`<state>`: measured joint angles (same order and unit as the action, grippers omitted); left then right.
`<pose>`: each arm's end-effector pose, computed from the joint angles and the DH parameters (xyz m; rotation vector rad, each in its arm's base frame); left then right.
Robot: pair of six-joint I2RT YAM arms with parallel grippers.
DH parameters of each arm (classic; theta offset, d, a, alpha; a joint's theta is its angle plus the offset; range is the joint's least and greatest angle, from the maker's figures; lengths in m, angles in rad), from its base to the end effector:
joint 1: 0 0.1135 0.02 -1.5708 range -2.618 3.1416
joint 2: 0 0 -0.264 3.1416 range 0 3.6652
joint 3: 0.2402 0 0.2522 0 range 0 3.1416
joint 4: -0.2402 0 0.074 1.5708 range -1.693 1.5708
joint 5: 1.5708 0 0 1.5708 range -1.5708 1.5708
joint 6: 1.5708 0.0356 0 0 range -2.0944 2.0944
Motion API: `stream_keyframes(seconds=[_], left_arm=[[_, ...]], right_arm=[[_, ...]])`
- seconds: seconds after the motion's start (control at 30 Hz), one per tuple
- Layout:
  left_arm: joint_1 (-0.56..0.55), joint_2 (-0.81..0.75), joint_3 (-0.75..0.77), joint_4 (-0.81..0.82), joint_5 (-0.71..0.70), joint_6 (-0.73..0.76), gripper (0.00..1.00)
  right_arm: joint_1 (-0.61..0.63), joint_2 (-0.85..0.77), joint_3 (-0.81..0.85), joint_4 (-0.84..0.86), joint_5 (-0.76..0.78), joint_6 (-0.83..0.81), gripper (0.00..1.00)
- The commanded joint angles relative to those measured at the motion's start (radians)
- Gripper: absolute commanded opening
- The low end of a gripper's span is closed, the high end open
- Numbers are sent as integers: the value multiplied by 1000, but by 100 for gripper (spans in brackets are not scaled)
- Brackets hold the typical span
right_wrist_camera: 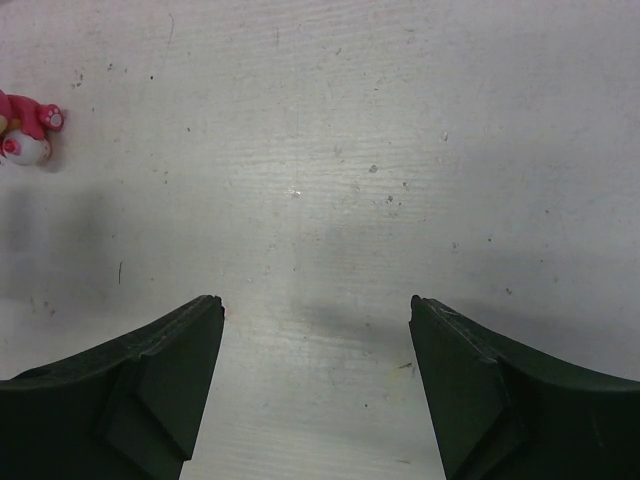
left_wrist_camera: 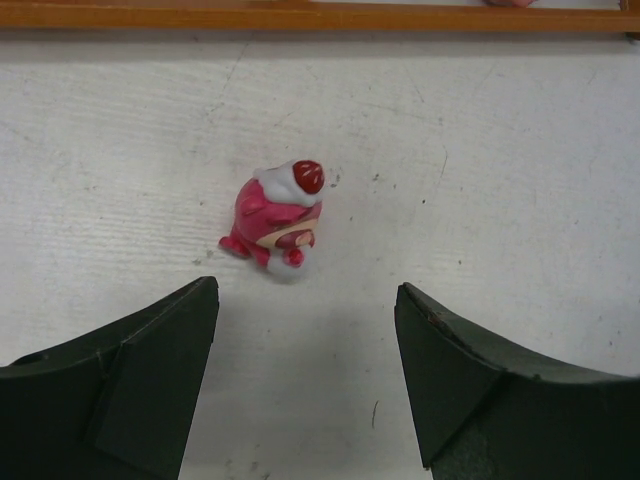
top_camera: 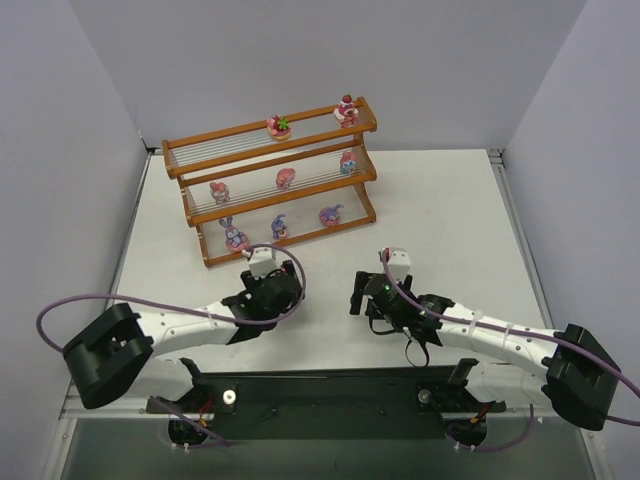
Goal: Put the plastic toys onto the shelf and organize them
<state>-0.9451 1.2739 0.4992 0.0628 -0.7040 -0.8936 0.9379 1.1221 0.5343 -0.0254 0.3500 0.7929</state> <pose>0.1571 -0.1781 0.1714 -0.2957 2.0847 -0.2937 0.1462 0.1786 0.2036 0.0420 2.2078 0.6170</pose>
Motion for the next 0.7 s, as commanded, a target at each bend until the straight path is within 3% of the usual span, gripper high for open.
stream_keyframes(seconds=[0.0,0.4,0.67], left_arm=[[-37,141,131,5,-198,-80,81],[-67,396,321,-280,-360,-289,79],[-64,462,369,-343,-417,-331,79]], right_arm=[[9,-1,-25,45,6,45,76],[2,-48,-59,30,38,40,76],[-4,-36,-54,30,43,37,76]])
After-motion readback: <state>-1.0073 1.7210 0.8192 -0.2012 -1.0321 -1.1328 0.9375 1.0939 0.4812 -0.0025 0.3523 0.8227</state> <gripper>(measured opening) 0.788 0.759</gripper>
